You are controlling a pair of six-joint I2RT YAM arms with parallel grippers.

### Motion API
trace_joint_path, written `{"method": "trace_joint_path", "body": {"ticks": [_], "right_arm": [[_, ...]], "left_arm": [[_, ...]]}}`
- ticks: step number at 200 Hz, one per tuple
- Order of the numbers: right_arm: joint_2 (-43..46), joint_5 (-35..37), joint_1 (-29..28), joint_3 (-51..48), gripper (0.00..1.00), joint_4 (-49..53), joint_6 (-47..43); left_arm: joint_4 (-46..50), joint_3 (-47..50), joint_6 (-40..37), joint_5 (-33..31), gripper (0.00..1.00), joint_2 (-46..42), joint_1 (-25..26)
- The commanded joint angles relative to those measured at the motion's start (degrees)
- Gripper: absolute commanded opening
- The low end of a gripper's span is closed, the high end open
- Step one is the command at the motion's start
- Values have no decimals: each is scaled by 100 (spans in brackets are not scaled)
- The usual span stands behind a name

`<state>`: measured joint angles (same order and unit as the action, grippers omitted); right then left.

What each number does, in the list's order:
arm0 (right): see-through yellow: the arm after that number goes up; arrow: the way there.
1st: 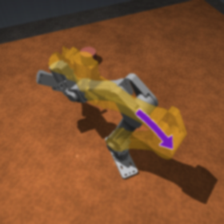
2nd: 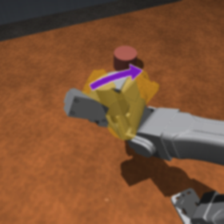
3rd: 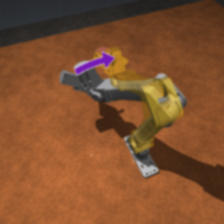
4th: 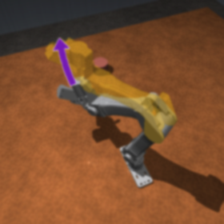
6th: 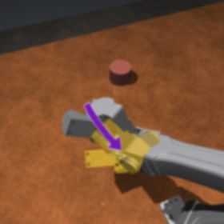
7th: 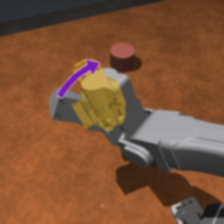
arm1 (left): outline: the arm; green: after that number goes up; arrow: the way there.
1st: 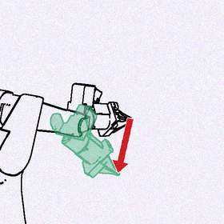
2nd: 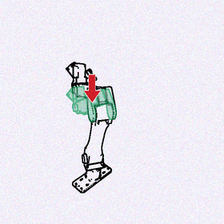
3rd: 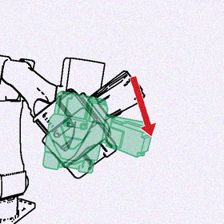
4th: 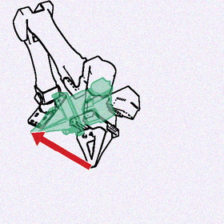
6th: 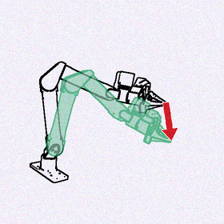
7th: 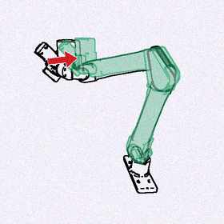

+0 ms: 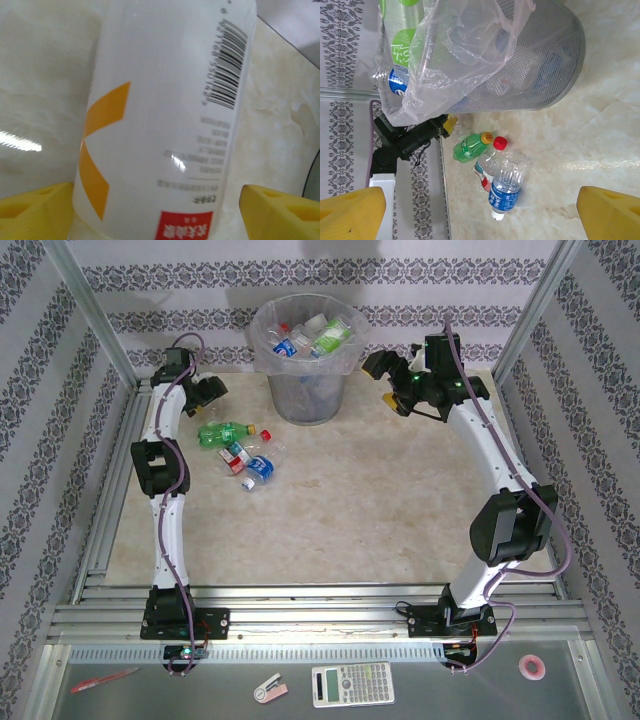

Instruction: Throw the plastic bottles in the bin

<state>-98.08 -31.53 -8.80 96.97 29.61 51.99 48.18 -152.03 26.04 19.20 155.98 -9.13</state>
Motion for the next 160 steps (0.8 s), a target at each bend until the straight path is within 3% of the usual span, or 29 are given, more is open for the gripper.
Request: {"method": "trace_joint_path", "body": {"ticks": [1, 27, 89, 160], "right_arm": [[246, 55, -61, -40, 98, -210, 40], [232, 62, -52, -64, 98, -252, 64], [270, 77, -6, -230, 98, -281, 72], [292, 45, 18, -409, 98, -442, 119]], "left_arm": [[-99, -177, 159, 237, 83, 198, -108], [65, -178, 146, 274, 81, 261, -142], [166, -177, -14, 462, 63, 151, -221], [-304, 549, -213, 717, 55, -1184, -274]]}}
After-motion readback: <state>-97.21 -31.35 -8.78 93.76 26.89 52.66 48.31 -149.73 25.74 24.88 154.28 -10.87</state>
